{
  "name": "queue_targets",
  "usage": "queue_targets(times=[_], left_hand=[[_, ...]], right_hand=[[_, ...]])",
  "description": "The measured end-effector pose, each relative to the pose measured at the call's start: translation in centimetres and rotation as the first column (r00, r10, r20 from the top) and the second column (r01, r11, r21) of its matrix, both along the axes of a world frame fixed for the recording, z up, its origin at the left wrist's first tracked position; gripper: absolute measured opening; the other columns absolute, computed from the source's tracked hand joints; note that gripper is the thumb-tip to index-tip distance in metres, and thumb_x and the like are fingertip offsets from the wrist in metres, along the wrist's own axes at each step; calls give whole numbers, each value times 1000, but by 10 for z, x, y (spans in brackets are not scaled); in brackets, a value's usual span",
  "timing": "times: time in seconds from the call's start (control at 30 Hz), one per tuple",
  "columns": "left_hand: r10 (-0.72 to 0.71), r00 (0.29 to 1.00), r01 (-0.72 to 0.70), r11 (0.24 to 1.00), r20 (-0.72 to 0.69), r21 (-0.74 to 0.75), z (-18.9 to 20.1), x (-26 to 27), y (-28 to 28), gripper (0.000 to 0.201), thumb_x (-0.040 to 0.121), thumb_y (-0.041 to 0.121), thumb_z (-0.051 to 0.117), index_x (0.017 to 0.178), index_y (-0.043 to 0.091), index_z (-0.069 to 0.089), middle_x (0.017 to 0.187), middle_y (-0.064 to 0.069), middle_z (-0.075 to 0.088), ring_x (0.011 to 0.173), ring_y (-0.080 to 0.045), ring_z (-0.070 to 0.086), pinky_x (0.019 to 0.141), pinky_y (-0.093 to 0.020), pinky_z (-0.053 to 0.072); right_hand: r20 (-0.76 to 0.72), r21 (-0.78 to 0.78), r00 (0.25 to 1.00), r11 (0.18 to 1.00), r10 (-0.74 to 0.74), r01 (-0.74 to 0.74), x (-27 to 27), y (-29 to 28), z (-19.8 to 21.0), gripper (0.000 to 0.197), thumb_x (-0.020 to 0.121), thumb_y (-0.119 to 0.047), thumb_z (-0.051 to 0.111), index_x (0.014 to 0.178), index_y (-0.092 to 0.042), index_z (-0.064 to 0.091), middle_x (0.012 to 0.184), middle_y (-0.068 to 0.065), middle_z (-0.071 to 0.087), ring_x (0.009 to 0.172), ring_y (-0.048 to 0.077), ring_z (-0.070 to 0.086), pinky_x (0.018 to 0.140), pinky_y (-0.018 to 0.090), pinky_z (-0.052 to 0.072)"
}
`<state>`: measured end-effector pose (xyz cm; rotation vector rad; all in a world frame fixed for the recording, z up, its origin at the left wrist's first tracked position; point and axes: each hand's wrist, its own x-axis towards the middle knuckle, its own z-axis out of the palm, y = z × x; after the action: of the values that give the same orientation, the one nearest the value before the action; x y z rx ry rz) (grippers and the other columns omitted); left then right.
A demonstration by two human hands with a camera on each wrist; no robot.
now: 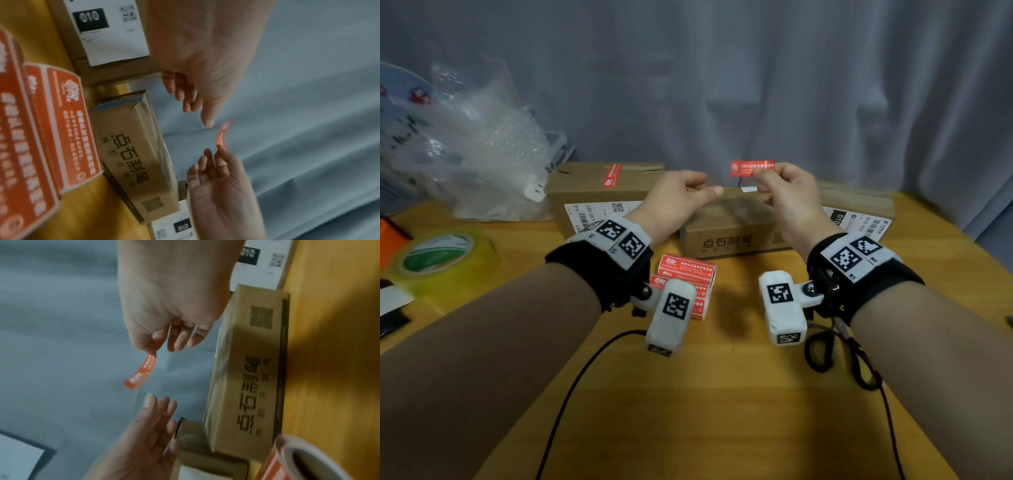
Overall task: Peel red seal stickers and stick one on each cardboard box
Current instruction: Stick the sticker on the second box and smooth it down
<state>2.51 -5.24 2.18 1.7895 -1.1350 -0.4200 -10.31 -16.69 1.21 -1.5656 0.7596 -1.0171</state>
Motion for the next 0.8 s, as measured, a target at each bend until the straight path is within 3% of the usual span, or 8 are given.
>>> queue_targets(times=[0.07,0.17,0.23,0.33,0.53,0.63,0.7,0.8], left_hand=[[-71,956,19,983,284,182,0,4,-10,67,84,43,64,138,9,44,134,-4,55,122,-20,51,98,-25,40],[-286,722,-10,906,630,424,5,10,-31,78,78,60,60,137,12,45,136,-11,52,127,-29,44,105,-41,39],[-430,586,-52,826,687,561,5,16,-44,84,75,71,52,137,14,43,137,-13,50,130,-32,40,108,-44,36],[-619,440,-124,675,650,727,-1,25,-55,84,79,77,35,146,26,30,151,-10,37,143,-31,22,119,-47,11],[-694,427,-103,599,579,794,3,44,-47,67,89,63,35,148,35,23,155,5,30,144,-18,24,113,-50,-16],[-722,401,-98,578,564,810,5,52,-44,64,90,60,39,147,38,23,157,9,24,146,-17,16,113,-54,-19],[-729,399,-87,574,556,814,6,54,-44,62,90,57,41,147,37,24,156,11,24,147,-16,15,113,-54,-19],[-714,393,-38,617,580,786,6,48,-45,58,92,53,43,144,30,34,150,8,39,143,-14,26,114,-48,-15]], right_hand=[[-118,-101,993,995,-11,-1,-3,-10,1,13,84,-18,63,72,-18,58,62,-6,52,58,6,46,56,14,39],[-292,-195,956,976,35,-96,-9,-27,3,10,86,-21,63,80,-16,57,66,-7,53,60,5,46,57,16,37],[-378,-253,926,959,23,-127,-12,-39,5,11,87,-23,63,83,-14,57,68,-7,53,62,5,46,57,15,38],[-463,-310,886,939,-9,-152,-11,-52,6,12,90,-24,60,84,-15,55,68,-8,50,64,5,44,55,10,36],[-686,-316,727,887,32,-337,-3,-66,6,20,91,-34,56,78,-19,56,75,0,53,71,15,49,63,27,38],[-813,-343,581,827,-24,-446,11,-67,8,26,89,-43,56,89,-18,63,90,2,53,95,24,52,84,37,44],[-863,-355,500,788,-70,-502,22,-65,10,35,89,-47,53,101,-17,64,104,4,49,113,28,45,100,44,36],[-902,-382,402,724,-157,-574,37,-59,15,40,89,-50,50,110,-17,62,121,11,48,122,31,38,102,45,28]])
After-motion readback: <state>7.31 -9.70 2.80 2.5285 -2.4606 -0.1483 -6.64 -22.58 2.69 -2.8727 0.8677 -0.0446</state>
